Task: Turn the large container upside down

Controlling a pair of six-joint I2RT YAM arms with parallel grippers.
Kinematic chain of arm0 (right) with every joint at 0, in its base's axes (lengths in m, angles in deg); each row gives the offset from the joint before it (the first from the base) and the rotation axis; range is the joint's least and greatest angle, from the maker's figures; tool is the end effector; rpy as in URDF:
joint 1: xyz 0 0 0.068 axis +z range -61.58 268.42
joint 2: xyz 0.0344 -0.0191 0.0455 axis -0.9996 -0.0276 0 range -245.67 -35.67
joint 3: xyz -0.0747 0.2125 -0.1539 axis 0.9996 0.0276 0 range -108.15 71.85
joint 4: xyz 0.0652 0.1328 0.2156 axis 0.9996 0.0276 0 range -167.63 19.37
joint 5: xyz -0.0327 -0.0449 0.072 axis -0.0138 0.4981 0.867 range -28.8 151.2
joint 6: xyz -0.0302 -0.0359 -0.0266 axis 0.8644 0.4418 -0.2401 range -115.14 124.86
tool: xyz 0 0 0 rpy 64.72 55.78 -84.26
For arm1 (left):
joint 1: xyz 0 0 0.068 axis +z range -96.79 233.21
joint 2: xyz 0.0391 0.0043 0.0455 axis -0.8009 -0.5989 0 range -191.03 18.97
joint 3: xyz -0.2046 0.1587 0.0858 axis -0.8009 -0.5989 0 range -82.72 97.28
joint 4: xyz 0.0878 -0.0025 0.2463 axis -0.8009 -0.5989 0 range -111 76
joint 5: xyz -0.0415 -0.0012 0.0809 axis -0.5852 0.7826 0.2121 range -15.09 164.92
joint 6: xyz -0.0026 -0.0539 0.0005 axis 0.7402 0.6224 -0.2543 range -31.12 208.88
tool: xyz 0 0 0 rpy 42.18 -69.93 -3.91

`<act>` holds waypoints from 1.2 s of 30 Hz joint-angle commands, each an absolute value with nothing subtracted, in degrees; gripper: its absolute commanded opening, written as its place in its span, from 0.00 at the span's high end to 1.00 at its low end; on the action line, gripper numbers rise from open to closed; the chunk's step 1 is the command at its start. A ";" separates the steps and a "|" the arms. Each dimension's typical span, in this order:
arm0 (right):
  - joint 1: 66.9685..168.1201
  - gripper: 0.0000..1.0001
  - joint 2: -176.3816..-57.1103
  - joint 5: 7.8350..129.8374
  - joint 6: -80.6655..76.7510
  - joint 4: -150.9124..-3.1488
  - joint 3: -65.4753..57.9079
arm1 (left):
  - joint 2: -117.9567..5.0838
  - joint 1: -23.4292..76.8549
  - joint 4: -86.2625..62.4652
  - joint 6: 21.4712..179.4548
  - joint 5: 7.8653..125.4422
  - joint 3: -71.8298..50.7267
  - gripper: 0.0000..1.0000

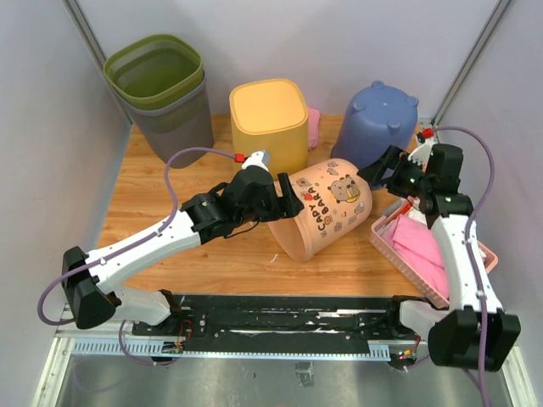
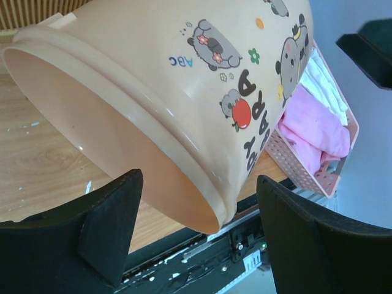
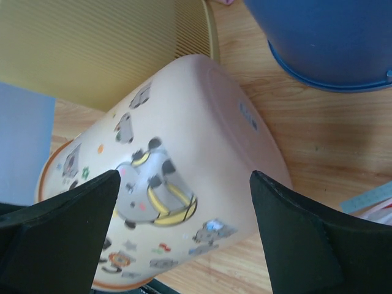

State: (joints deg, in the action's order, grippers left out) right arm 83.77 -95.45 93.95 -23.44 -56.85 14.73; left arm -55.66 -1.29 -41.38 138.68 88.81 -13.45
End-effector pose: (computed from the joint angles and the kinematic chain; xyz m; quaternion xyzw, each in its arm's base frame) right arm 0.2309 0.0005 0.3488 0.0791 0.8130 0.3386 0.4670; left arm 0.1758 -0.2318 0.3461 -0.0221 0.8729 -0.3105 0.3757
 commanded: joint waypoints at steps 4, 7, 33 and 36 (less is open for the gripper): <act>82.93 0.11 -105.90 98.84 -23.43 -63.77 11.76 | -57.84 -1.18 -41.08 137.96 92.08 -13.63 0.25; 82.97 0.11 -109.23 105.50 -23.32 -64.38 12.05 | -59.01 -0.81 -41.79 137.92 91.77 -14.08 0.27; 83.23 0.13 -96.57 117.19 -29.36 -66.80 29.60 | -49.35 -0.31 -46.84 127.42 97.25 -20.02 0.23; 83.23 0.13 -96.91 117.31 -29.69 -67.30 29.51 | -44.88 -0.31 -41.68 124.22 97.91 -23.97 0.20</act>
State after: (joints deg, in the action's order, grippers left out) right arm 83.40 -96.79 115.83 -28.64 -66.66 29.09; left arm -50.22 -0.54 -46.23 130.71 94.20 -20.26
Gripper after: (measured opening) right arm 0.872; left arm 0.793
